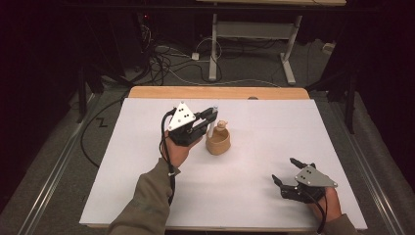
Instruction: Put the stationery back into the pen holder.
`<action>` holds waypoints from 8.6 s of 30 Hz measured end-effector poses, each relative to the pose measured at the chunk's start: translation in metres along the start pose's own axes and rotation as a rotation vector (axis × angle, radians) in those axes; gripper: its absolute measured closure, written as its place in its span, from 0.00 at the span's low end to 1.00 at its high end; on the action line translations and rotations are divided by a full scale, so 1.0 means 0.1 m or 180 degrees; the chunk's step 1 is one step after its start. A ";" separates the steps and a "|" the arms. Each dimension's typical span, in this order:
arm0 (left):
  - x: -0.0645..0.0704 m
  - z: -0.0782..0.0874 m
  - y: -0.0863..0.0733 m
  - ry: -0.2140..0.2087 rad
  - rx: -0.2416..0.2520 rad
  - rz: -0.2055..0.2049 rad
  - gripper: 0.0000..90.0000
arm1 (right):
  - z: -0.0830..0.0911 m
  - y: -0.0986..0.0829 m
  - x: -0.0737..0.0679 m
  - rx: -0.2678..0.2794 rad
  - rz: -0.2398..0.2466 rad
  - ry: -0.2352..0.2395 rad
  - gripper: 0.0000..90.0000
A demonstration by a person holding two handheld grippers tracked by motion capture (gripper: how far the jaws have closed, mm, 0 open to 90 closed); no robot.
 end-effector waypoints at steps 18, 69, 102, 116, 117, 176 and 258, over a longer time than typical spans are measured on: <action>-0.08 -0.38 -0.12 -0.0076 -0.0161 0.0006 0.84 | 0.01 0.00 0.03 0.0040 -0.0093 -0.0080 0.18; -0.14 -0.64 -0.55 -0.0108 -0.0517 0.0140 0.76 | -0.02 -0.03 0.00 -0.0009 -0.0098 -0.0066 0.18; -0.05 -0.60 -0.46 0.0145 -0.0822 -0.0290 0.24 | -0.01 -0.02 0.00 -0.0012 -0.0061 -0.0052 0.18; 0.05 -0.50 -0.38 0.0086 -0.0878 -0.0589 0.19 | -0.01 -0.02 -0.02 -0.0007 -0.0097 -0.0021 0.18; 0.06 -0.49 -0.38 0.0065 -0.0878 -0.0605 0.19 | 0.00 -0.02 -0.02 0.0005 -0.0101 -0.0015 0.18; 0.44 0.24 -0.57 -0.0012 -0.0847 -0.1205 0.20 | 0.05 0.04 -0.21 0.0055 0.0103 0.0079 0.20; 0.21 1.41 -1.56 0.0310 -0.1299 -0.0677 0.19 | 0.08 0.07 -0.23 0.0106 0.0094 0.0078 0.21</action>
Point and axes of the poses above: each handheld gripper's, and its own axes: z roughly backward along the jaws, y roughly out of its top, x roughly to its right, the point moved 3 cm from there along -z, roughly forward along the jaws, and after that the axes turned 4 degrees about -y, right-handed, at the moved point
